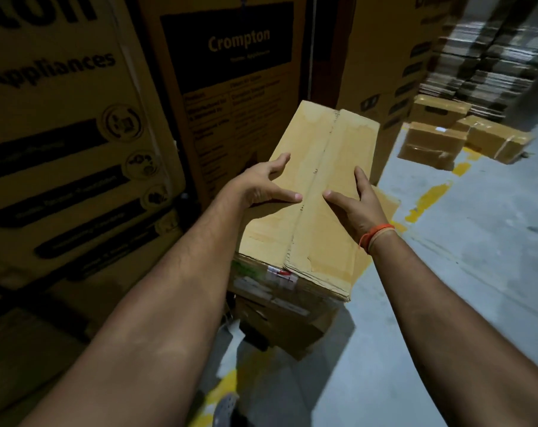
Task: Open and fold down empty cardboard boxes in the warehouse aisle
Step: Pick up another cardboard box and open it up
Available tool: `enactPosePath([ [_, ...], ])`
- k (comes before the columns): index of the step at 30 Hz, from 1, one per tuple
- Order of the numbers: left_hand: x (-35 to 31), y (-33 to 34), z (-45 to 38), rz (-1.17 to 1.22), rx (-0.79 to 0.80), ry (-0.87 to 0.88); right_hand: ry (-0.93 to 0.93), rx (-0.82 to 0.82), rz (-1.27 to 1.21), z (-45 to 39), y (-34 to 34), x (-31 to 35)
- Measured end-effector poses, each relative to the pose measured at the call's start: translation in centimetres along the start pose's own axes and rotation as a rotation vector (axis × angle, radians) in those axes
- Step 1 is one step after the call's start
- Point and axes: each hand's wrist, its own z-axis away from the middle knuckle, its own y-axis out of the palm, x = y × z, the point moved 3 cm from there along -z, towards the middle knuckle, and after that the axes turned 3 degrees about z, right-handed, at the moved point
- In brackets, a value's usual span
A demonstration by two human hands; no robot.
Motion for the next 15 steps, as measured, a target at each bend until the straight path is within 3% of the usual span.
enactPosePath([
  [15,-0.7,4.9,28.1,0.15,-0.371,-0.136,-0.129,0.382,0.131,20.3,0.7,6.1],
])
